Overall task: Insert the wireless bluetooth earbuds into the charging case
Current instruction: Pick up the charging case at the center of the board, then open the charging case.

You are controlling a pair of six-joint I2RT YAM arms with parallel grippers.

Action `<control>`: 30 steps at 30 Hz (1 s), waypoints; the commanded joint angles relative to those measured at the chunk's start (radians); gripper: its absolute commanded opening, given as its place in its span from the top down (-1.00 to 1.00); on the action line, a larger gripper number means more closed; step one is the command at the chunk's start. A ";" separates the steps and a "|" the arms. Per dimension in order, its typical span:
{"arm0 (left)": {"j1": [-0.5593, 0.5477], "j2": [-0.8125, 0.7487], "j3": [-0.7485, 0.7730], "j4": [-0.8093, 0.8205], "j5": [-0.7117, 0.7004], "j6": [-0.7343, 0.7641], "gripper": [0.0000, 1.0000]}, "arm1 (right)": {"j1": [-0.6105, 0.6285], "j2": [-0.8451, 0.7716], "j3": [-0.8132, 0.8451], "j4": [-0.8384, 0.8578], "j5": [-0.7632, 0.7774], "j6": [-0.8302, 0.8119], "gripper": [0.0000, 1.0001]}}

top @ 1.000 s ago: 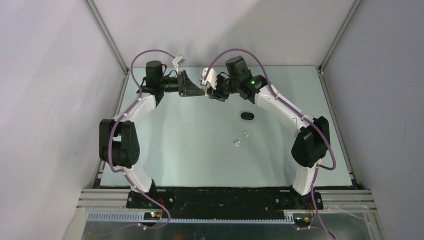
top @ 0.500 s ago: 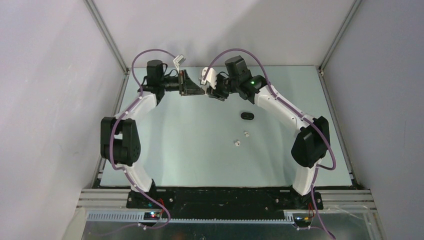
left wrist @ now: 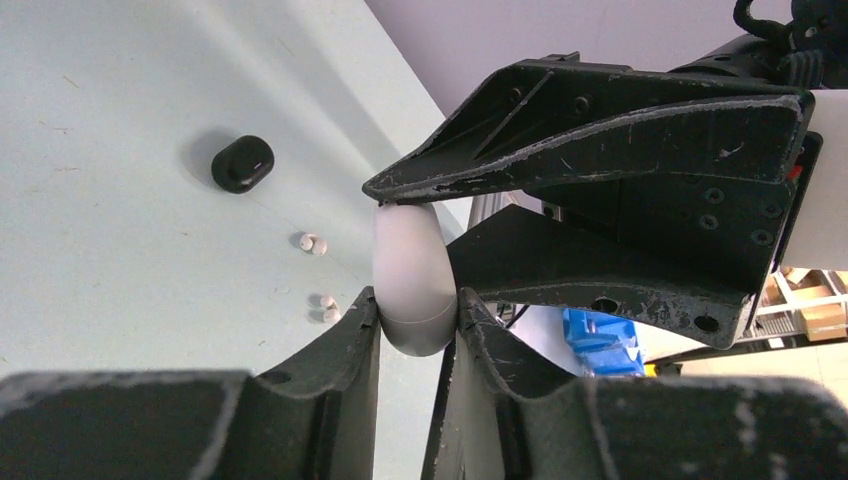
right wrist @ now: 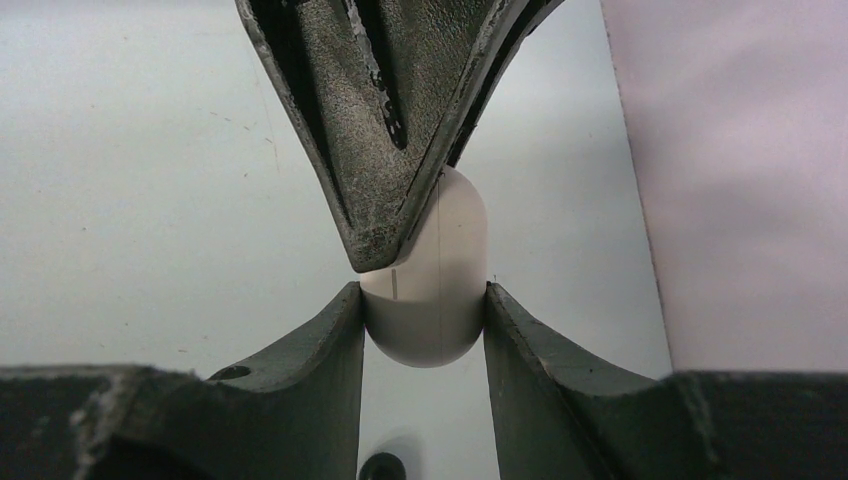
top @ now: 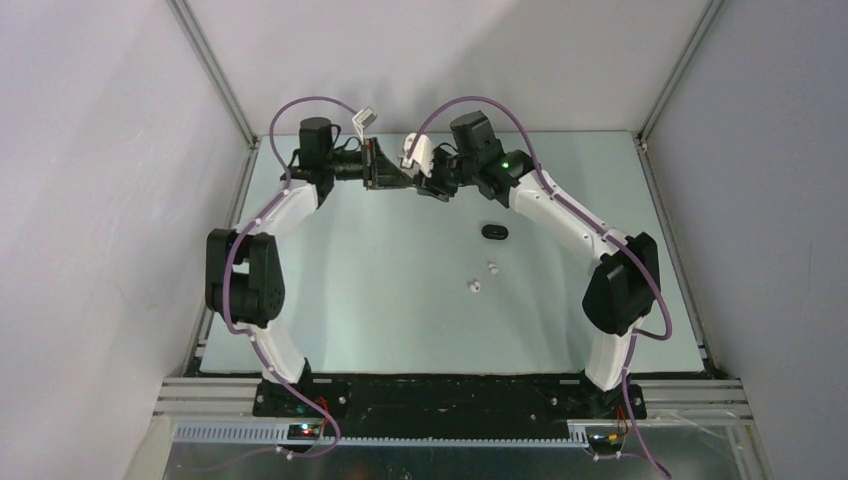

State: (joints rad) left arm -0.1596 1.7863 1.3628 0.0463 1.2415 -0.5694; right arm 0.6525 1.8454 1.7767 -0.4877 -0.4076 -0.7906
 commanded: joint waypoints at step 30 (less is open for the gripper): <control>-0.037 -0.346 -0.137 -0.161 -0.071 0.911 1.00 | -0.142 0.060 0.175 0.003 -0.619 0.489 -0.24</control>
State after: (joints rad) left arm -0.1894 1.4826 1.2037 -0.0948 1.1873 0.2802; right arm 0.5152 1.8805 1.8999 -0.5629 -1.0367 -0.4000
